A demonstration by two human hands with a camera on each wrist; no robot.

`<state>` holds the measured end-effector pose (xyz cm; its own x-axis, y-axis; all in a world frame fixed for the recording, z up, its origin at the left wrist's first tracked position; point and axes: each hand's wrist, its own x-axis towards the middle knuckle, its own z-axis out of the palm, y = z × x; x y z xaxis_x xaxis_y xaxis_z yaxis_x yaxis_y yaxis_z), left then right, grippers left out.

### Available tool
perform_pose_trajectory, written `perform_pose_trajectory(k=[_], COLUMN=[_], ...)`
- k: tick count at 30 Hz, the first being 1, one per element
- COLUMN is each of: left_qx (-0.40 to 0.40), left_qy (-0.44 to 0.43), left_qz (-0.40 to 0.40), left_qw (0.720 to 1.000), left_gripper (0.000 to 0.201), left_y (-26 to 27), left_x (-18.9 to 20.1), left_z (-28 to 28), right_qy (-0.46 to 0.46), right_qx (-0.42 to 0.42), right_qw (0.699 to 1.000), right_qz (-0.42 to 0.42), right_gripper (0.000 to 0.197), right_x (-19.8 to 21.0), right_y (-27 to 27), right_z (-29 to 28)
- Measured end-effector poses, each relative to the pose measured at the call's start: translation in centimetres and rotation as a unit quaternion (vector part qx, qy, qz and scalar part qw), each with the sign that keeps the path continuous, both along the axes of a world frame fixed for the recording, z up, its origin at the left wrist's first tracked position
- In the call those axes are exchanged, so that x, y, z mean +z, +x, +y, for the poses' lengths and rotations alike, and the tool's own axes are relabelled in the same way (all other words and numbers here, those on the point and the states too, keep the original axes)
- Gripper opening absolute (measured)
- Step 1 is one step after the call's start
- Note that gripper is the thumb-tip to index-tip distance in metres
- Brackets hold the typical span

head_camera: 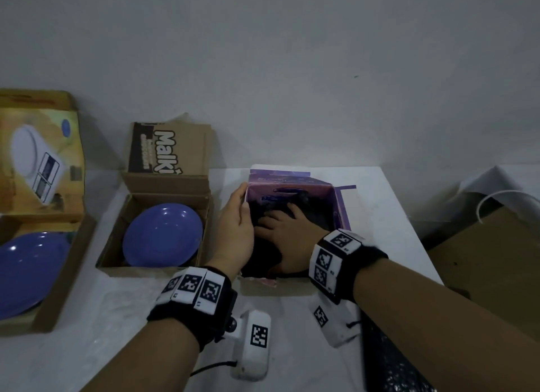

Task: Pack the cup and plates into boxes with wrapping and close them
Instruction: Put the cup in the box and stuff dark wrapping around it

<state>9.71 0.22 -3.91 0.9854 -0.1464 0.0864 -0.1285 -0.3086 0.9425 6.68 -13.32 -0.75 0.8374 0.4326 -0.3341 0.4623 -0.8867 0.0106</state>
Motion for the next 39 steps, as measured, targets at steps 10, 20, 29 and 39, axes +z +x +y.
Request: perform_pose_trajectory(k=[10,20,29,39], left_qx=[-0.082,-0.305,-0.305,-0.296], left_qy=[0.300,0.399,0.433,0.441], left_qz=[-0.265,0.070,0.091,0.047], left_qw=[0.913,0.862,0.844,0.846], left_gripper=[0.050,0.088,0.095,0.103], left_y=[-1.5,-1.2,-1.3,-2.1], left_x=[2.7,1.5,2.0,1.0], left_z=[-1.9,-6.3,-6.9,-6.6], right_qy=[0.202,0.360,0.416,0.452], right_qx=[-0.340,-0.432,-0.430,-0.410], right_qw=[0.911,0.826,0.801,0.792], right_qz=[-0.120,0.043,0.025,0.023], right_gripper=[0.058,0.098,0.099,0.094], right_x=[3.5,-0.4,-0.5,0.0], right_y=[-2.8,-4.4,-4.5,-4.7], right_z=[-5.1,-7.5,-7.1,-7.1])
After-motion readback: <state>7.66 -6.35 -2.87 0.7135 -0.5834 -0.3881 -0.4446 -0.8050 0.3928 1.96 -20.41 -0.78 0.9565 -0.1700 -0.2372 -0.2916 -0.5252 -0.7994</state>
